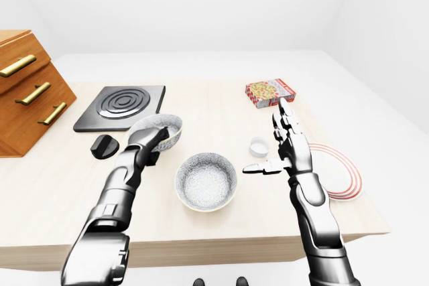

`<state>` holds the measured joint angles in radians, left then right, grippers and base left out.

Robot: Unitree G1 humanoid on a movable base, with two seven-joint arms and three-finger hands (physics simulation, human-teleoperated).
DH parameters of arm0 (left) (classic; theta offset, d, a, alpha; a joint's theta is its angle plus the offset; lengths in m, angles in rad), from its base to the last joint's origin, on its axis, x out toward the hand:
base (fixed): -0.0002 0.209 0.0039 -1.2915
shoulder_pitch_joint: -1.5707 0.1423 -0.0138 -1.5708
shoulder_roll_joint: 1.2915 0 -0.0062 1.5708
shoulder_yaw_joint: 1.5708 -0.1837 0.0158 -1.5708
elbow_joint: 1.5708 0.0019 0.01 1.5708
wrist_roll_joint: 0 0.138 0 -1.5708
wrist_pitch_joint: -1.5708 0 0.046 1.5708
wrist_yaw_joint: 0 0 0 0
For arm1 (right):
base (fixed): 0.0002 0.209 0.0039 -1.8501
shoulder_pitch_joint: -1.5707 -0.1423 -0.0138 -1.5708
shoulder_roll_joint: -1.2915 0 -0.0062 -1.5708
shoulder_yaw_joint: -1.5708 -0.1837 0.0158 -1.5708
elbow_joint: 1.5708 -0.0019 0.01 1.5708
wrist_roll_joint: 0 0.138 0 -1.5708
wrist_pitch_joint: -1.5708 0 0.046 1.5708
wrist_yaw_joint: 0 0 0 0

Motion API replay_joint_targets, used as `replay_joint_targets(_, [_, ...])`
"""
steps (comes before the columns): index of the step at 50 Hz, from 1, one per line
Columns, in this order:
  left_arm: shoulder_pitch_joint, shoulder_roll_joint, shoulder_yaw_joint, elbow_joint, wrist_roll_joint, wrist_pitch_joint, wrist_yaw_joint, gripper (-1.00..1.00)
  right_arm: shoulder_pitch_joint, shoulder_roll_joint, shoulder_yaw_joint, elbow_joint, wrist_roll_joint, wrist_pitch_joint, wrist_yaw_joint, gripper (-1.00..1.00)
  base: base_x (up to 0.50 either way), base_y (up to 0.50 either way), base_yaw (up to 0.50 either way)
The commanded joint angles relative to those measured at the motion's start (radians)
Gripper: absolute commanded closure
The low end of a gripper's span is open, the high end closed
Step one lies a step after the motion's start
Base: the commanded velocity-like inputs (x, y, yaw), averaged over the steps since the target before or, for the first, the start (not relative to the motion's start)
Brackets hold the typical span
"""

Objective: Pick the akita bowl from table center and place it on the plate.

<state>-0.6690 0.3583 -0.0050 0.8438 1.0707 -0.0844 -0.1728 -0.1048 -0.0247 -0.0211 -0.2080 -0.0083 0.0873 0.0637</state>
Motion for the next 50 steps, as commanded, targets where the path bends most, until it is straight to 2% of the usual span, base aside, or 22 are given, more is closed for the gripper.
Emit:
replay_joint_targets(1, [0.158, -0.038, 0.048, -0.463, 0.053, 0.025, -0.194, 1.0, -0.011, 0.0, 0.003, -0.01, -0.006, 0.0, 0.002, -1.0, 0.0, 0.0, 0.0])
replay_joint_targets(5, [0.215, -0.074, 0.048, -0.602, 0.082, 0.038, -0.258, 1.0, -0.023, -0.001, 0.007, -0.018, -0.017, 0.0, 0.001, -1.0, 0.0, 0.0, 0.0])
replay_joint_targets(10, [0.26, -0.109, 0.042, -0.712, 0.103, 0.038, -0.317, 1.0, -0.033, -0.004, 0.016, -0.005, -0.05, 0.0, -0.003, -1.0, 0.0, 0.0, 0.0])
replay_joint_targets(19, [0.281, -0.146, 0.031, -0.831, 0.122, 0.02, -0.382, 1.0, -0.102, -0.032, 0.017, 0.029, -0.189, 0.0, 0.0, -1.0, 0.0, 0.0, 0.0])
replay_joint_targets(23, [0.275, -0.135, 0.04, -0.818, 0.11, -0.003, -0.368, 1.0, -0.125, -0.046, 0.017, 0.031, -0.248, 0.0, 0.03, -1.0, 0.0, 0.0, 0.0])
replay_joint_targets(28, [0.273, -0.129, 0.045, -0.792, 0.095, -0.003, -0.341, 1.0, -0.143, -0.05, 0.021, 0.04, -0.316, 0.0, 0.067, -1.0, 0.0, 0.0, 0.0])
replay_joint_targets(30, [0.276, -0.128, 0.04, -0.75, 0.091, -0.003, -0.306, 1.0, -0.147, -0.055, 0.041, 0.044, -0.379, 0.0, 0.089, -1.0, 0.0, 0.0, 0.0])
replay_joint_targets(37, [0.263, -0.124, 0.04, -0.743, 0.071, -0.003, -0.315, 1.0, -0.18, -0.045, 0.058, 0.066, -0.492, 0.0, 0.134, -1.0, 0.0, 0.0, 0.0])
replay_joint_targets(45, [0.259, -0.111, 0.046, -0.715, 0.043, -0.003, -0.302, 1.0, -0.214, -0.014, 0.089, 0.119, -0.57, -0.045, 0.176, -1.0, 0.0, 0.0, 0.0])
replay_joint_targets(50, [0.254, -0.103, 0.051, -0.704, 0.035, -0.003, -0.305, 1.0, -0.288, 0.019, 0.122, 0.188, -0.606, -0.077, 0.187, -1.0, 0.0, 0.0, 0.0])
